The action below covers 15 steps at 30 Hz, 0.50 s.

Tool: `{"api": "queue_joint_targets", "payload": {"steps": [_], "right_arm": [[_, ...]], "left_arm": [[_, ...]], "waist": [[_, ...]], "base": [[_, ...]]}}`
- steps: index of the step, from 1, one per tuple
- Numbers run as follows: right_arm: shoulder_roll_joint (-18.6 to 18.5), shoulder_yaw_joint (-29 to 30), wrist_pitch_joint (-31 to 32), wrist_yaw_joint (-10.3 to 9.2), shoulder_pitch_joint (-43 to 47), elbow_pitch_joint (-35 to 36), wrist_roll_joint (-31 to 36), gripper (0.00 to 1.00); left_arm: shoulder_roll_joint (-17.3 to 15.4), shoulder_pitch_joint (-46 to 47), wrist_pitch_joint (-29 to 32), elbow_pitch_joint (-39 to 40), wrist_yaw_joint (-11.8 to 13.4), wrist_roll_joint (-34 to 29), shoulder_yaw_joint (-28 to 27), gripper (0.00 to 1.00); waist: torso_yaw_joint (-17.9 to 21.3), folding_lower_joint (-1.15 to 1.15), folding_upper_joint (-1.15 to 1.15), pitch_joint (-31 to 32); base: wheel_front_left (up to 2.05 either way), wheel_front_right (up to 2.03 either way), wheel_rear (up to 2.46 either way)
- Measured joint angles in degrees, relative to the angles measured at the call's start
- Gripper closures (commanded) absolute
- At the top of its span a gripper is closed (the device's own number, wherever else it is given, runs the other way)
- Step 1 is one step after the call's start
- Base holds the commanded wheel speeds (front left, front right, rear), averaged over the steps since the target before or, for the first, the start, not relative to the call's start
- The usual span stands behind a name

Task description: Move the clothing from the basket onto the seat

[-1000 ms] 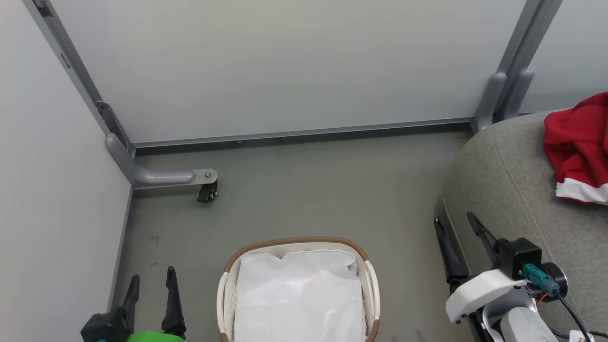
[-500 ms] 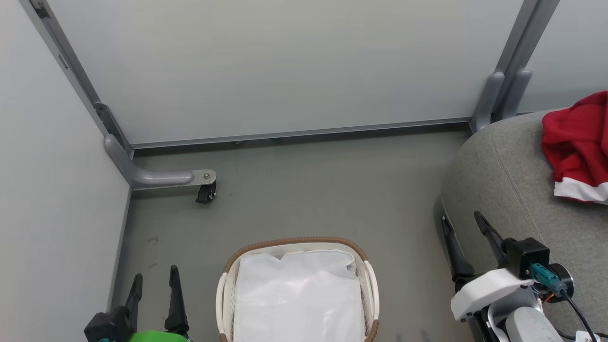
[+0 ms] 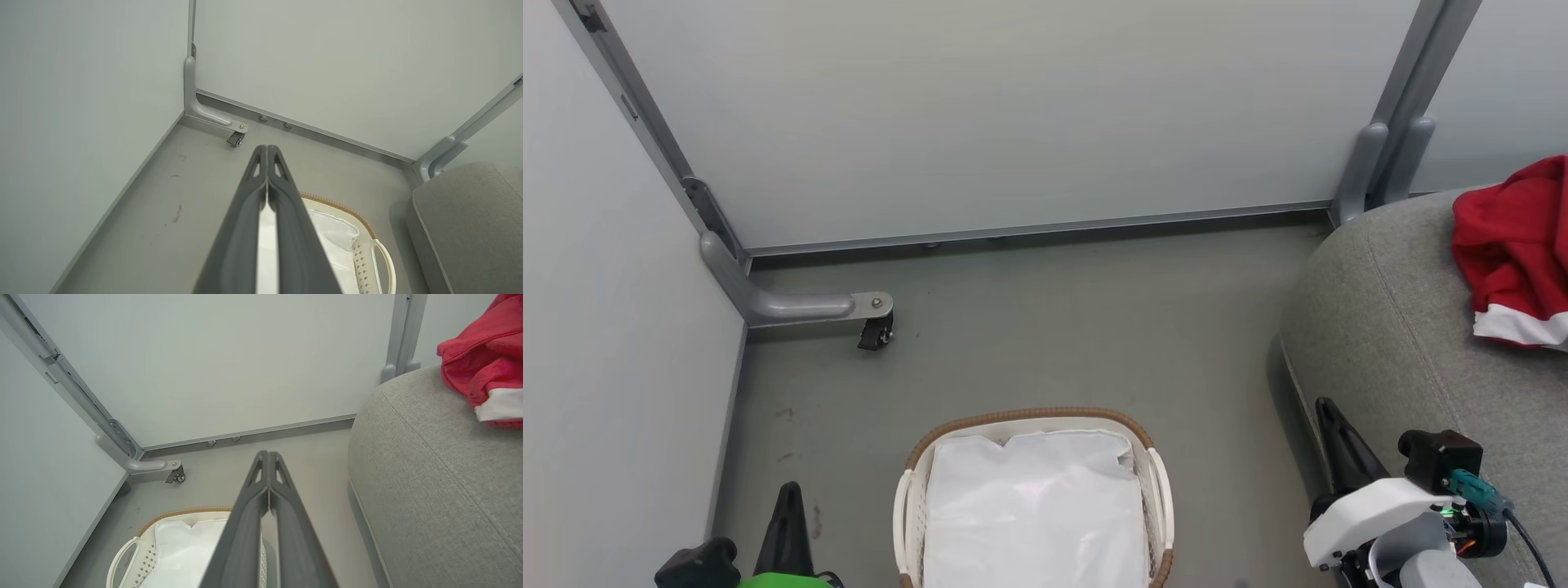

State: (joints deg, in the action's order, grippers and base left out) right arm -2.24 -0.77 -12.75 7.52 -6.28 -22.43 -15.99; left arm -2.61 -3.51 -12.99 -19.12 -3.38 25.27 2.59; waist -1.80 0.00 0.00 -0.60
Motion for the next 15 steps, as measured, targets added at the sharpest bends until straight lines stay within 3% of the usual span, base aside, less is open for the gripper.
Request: {"api": "queue_joint_targets", "payload": {"steps": [15], "right_arm": [[0.0,1.2,3.7,0.00,0.0,1.8,-15.1,1.00]], "left_arm": [[0.0,1.1,3.8,0.9,-0.7,13.2,-1.7,1.00]], "waist": [[0.2,0.00,0.00,0.1]], "base": [[0.00,0.00,0.00]]}}
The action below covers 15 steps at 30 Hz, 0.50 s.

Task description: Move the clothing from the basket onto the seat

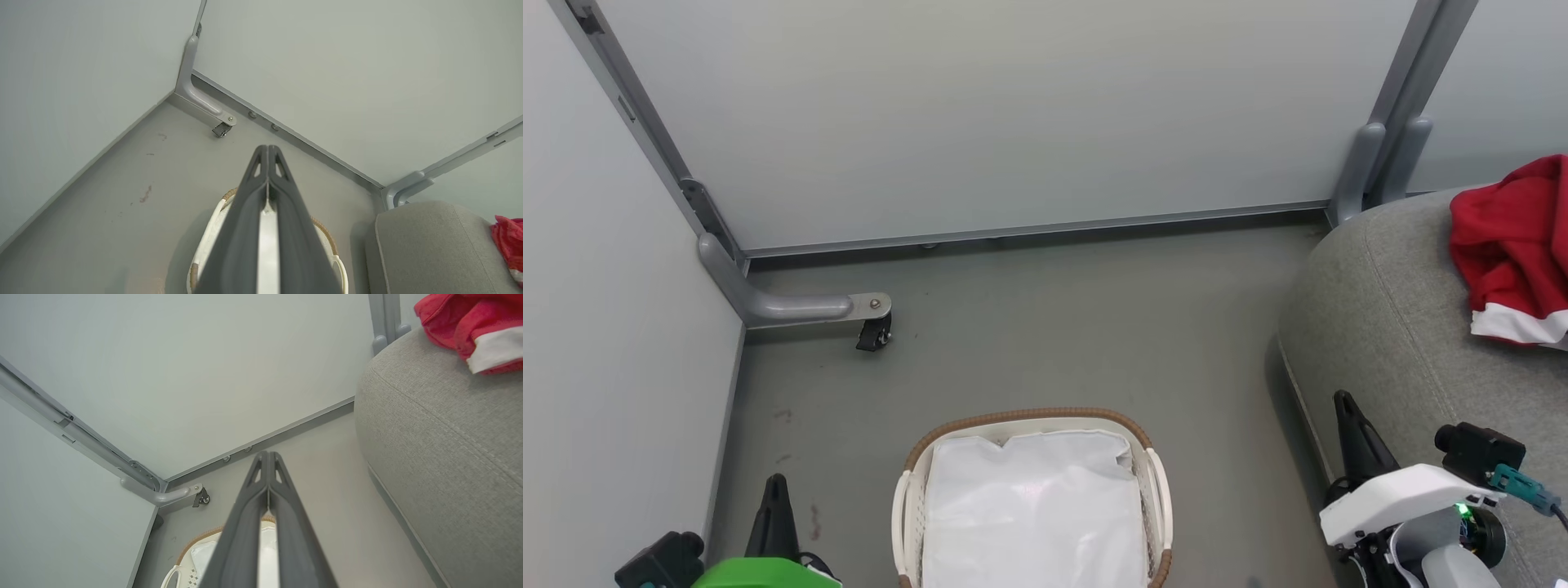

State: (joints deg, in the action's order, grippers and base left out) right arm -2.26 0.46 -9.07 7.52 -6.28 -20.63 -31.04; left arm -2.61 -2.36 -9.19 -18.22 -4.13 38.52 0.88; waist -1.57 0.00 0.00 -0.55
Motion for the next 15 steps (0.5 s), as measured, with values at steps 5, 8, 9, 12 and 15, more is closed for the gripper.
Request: {"api": "queue_joint_targets", "payload": {"steps": [5,8,9,12,15], "right_arm": [[0.0,0.4,1.1,0.00,0.0,0.5,-4.7,1.00],[0.0,0.7,1.7,0.00,0.0,0.8,-7.2,1.00],[0.0,0.8,2.0,0.00,0.0,0.9,-8.1,1.00],[0.0,1.0,2.6,0.00,0.0,1.2,-10.5,1.00],[-0.1,1.2,3.1,0.00,0.0,1.4,-13.0,1.00]], "left_arm": [[0.0,0.7,1.1,0.4,-0.2,4.1,-0.6,1.00],[0.0,0.9,1.7,0.6,-0.4,6.2,-0.9,1.00],[0.0,1.0,2.1,0.6,-0.5,7.1,-1.0,1.00],[0.0,1.3,2.7,0.8,-0.6,9.1,-1.2,1.00],[0.0,1.8,3.3,1.0,-0.7,11.4,-1.5,1.00]], "waist": [[0.1,0.00,0.00,0.0],[0.1,0.00,0.00,0.0],[0.1,0.00,0.00,0.0],[0.2,0.00,0.00,0.0],[0.2,0.00,0.00,0.1]], "base": [[0.00,0.00,0.00],[0.00,0.00,0.00],[0.00,0.00,0.00],[0.00,0.00,0.00],[0.00,0.00,0.00]]}}
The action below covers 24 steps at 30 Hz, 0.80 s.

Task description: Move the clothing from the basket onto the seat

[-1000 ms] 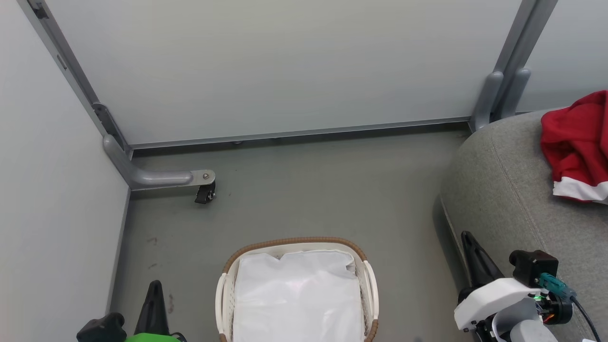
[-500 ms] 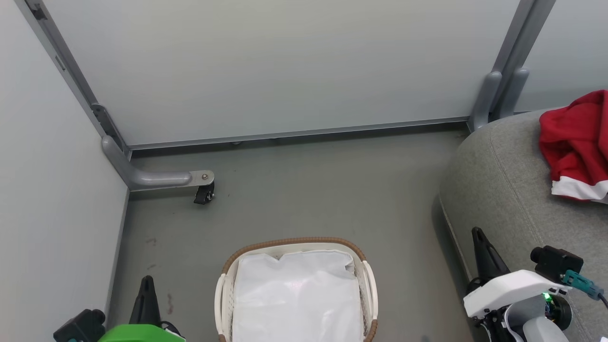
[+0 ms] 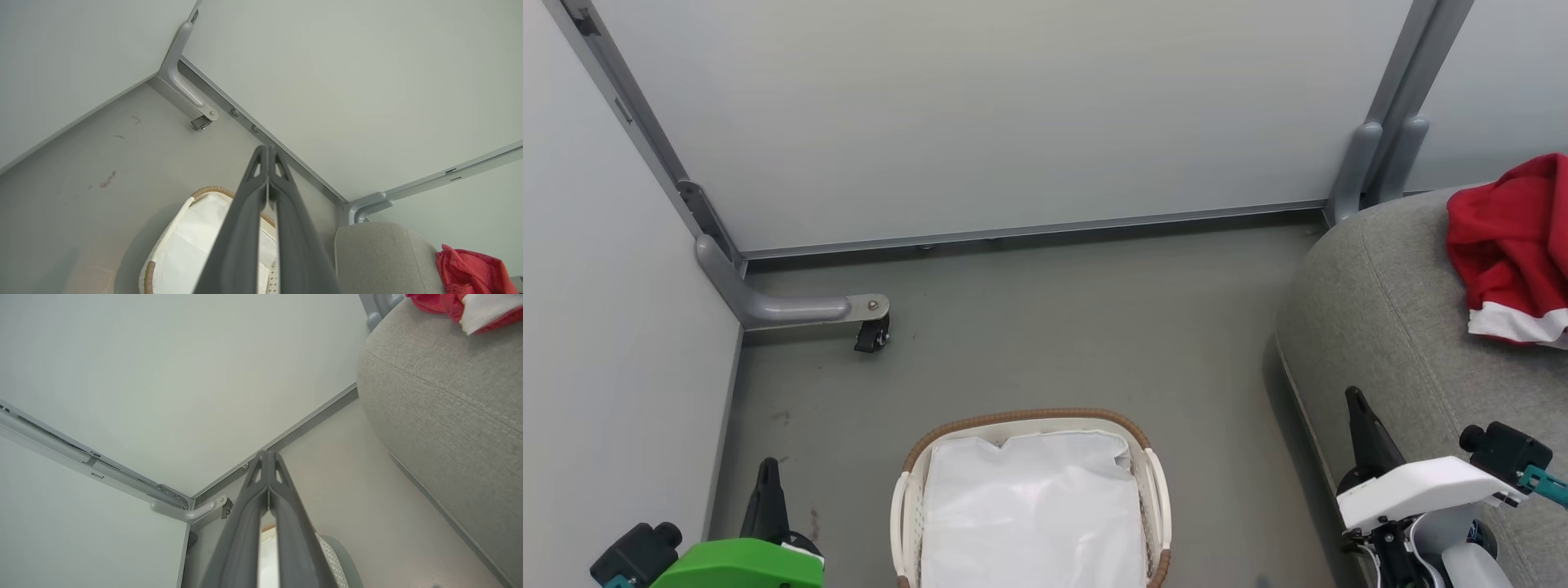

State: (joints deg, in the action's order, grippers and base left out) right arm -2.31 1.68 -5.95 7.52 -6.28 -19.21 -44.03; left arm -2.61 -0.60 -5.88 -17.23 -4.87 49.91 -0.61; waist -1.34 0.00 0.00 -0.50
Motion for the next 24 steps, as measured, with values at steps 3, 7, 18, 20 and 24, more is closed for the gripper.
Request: {"api": "queue_joint_targets", "payload": {"steps": [3,7,18,20,24], "right_arm": [[0.0,0.2,0.6,0.00,0.0,0.3,-2.3,1.00],[0.0,0.6,1.5,0.00,0.0,0.5,-5.3,1.00],[-0.1,1.4,3.5,0.00,0.0,1.4,-13.2,1.00],[-0.1,1.5,3.8,0.00,0.0,1.5,-14.3,1.00],[-0.1,1.7,4.4,0.00,0.0,1.8,-16.9,1.00]], "left_arm": [[0.0,0.2,0.6,0.1,-0.1,1.8,-0.3,1.00],[0.0,0.7,1.3,0.3,-0.2,4.5,-0.7,1.00],[0.0,1.5,3.3,0.7,-0.6,11.3,-1.6,1.00],[0.0,1.9,3.7,0.8,-0.7,12.5,-1.7,1.00],[0.0,2.2,4.3,1.0,-0.7,14.7,-2.1,1.00]], "waist": [[0.0,0.00,0.00,0.0],[0.1,0.00,0.00,0.0],[0.3,0.00,0.00,0.1],[0.3,0.00,0.00,0.1],[0.4,0.00,0.00,0.1]], "base": [[0.00,0.00,0.00],[0.00,0.00,0.00],[0.00,0.00,0.00],[0.00,0.00,0.00],[0.00,0.00,0.00]]}}
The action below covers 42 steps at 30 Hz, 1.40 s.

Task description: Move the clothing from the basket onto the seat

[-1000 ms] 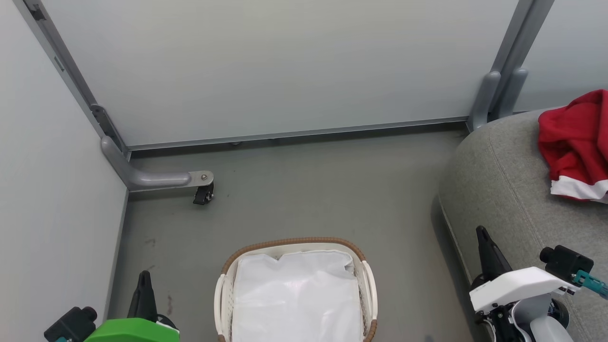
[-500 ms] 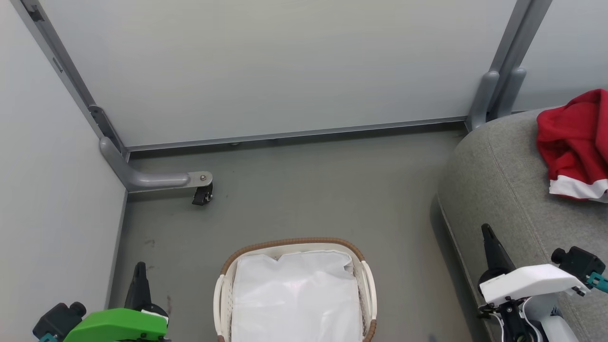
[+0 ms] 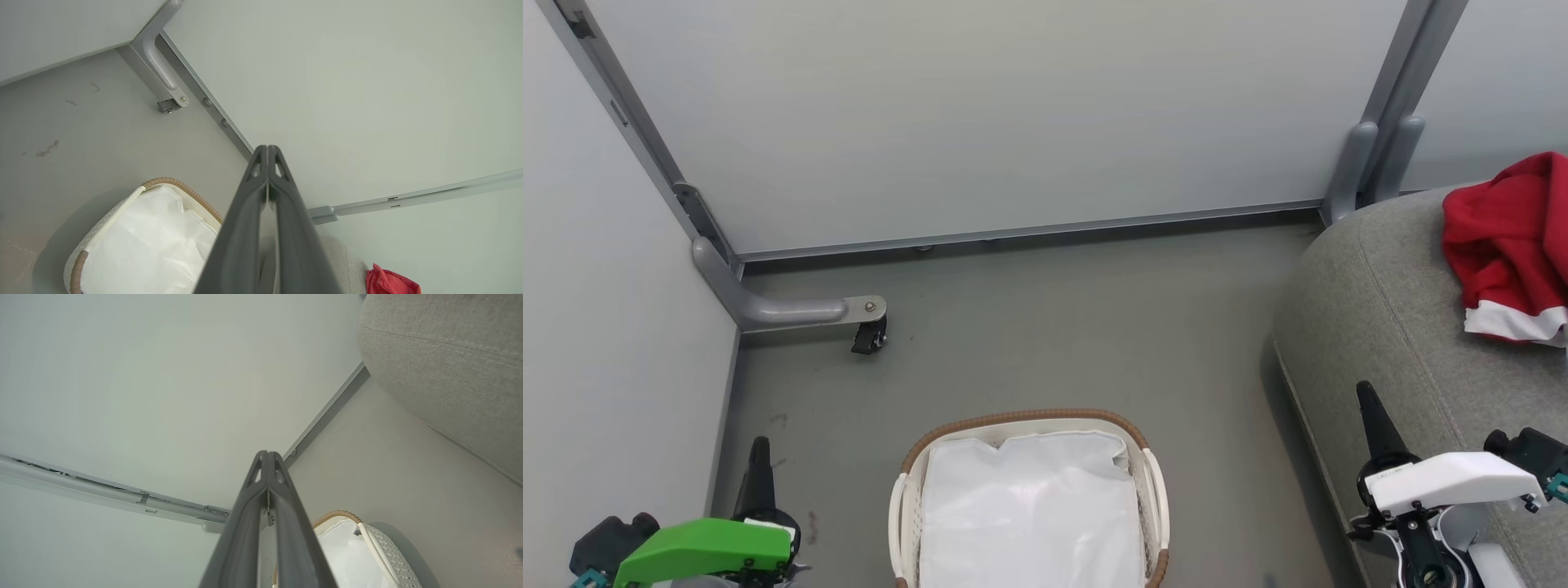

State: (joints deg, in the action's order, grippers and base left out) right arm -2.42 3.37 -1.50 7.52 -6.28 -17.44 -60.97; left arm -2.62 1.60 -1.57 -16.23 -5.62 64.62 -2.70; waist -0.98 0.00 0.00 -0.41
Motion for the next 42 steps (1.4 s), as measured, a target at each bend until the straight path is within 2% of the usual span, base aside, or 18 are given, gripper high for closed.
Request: {"api": "queue_joint_targets", "payload": {"steps": [42], "right_arm": [[-0.2,2.2,5.6,-0.01,0.0,2.3,-21.8,1.00]], "left_arm": [[0.0,2.8,5.6,1.4,-1.3,19.2,-2.7,1.00]], "waist": [[0.6,0.00,0.00,0.1]], "base": [[0.00,0.00,0.00]]}}
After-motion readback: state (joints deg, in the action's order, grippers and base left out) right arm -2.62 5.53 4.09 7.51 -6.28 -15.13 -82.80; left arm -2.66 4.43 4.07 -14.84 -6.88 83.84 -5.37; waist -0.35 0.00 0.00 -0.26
